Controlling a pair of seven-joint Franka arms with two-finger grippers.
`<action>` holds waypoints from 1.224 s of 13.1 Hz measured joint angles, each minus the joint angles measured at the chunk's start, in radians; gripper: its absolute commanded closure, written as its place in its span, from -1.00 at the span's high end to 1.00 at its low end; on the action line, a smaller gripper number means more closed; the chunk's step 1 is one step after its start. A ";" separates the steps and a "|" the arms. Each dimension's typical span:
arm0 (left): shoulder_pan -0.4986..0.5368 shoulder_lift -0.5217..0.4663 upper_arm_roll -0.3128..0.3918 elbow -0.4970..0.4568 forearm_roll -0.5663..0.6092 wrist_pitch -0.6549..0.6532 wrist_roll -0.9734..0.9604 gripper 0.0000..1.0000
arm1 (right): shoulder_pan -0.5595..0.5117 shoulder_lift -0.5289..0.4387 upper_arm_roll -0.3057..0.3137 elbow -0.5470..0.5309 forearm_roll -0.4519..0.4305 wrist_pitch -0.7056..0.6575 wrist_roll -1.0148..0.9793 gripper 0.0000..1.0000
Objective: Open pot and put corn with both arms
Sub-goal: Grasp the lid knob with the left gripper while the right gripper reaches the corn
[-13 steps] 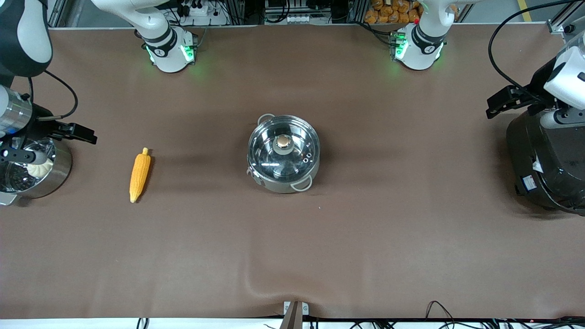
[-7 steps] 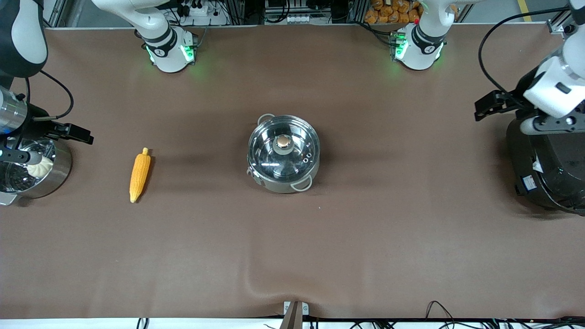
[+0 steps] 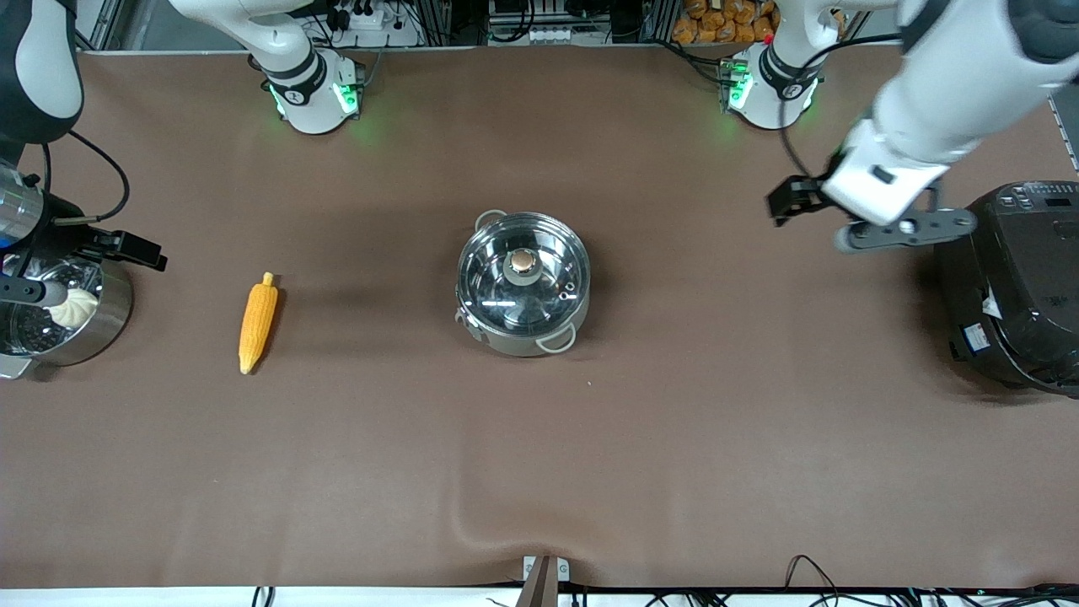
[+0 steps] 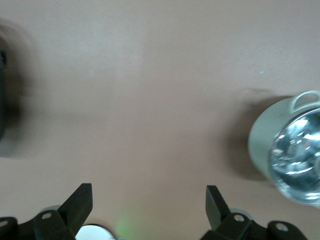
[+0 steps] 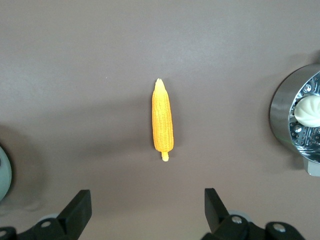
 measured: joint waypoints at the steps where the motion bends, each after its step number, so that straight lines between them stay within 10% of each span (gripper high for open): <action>1: -0.033 0.015 -0.001 0.010 -0.014 0.014 -0.075 1.00 | 0.000 0.000 0.000 0.001 0.000 0.003 0.000 1.00; 9: -0.378 0.275 0.004 0.082 -0.024 0.188 -0.497 1.00 | -0.025 0.014 0.002 0.002 0.000 0.125 -0.028 1.00; 16: -0.498 0.450 0.010 0.166 -0.010 0.326 -0.670 1.00 | -0.093 0.241 0.019 -0.170 0.001 0.530 -0.166 1.00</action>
